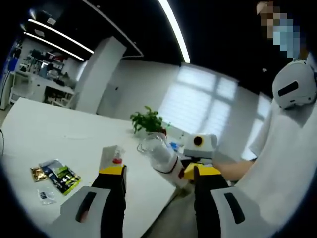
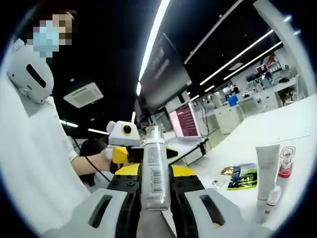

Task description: Arrange the skincare products in the storage area until every visible bottle or jar stands upright without overlapping.

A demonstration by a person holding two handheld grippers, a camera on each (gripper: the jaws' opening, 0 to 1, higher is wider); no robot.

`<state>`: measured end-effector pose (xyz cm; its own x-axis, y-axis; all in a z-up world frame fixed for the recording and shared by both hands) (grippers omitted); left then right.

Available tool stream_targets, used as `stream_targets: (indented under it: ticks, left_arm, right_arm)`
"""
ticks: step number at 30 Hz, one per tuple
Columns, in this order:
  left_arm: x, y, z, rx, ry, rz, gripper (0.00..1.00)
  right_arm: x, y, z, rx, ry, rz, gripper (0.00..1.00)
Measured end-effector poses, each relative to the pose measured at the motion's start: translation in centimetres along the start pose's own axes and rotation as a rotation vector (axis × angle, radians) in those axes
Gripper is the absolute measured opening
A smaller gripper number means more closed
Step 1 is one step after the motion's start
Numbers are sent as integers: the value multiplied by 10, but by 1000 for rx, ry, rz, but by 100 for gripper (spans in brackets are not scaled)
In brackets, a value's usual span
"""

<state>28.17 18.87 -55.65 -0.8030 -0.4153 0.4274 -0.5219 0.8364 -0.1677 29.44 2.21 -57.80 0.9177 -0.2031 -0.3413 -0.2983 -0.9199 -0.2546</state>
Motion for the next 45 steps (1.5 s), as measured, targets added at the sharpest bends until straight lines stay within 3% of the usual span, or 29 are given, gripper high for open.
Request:
stream_targets:
  ticks: [4,7,14,19,23,28,34,38,40,45]
  left_arm:
    - [4,3,-6,33,9,34,32]
    - [7,4,-9,23,-2,62,22]
    - [12,1,-19,29,-14,53,20]
    - [17,-7,-26,-62,-83,48,18]
    - [23,-17,-28,-160,-186,34,18]
    - [28,-32,-24,-302,-341,31,17]
    - [32,-49,-13,-450,-444,41,17]
    - [39,-62,-4,-494,-468,46,18]
    - [32,-63,-2,-537,-500,29,17]
    - [25,-70,4,-531,-472,37,17]
  right_arm:
    - [-7,-4,1,-5,-22,-52,21]
    - [-8,-7,2,-15,-19,-58,21]
    - [-15,-13,3,-45,4,-64,21]
    - [-15,-13,1,-106,63,-37,22]
    - [-14,-11,0,-206,213,13,23]
    - [-7,-6,5,-296,299,57,23]
    - [-2,0,11,-362,353,79,22]
    - [2,7,14,-375,349,90,22]
    - [6,11,12,-370,338,103,23]
    - [16,16,15,-365,332,124,22]
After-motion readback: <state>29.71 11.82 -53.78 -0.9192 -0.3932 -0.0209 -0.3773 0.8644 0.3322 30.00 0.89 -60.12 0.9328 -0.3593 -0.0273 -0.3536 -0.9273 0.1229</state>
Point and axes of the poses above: the point that each gripper's makers call its tool centre point, and the gripper's own axes: y roughly backward along the fingers, x roughly to its right, z roughly out of its underside, the point moved 8 cm from there along y, roughly backward along the fingers, and after that the axes turned 10 degrees about x, right-handed, at the moved point
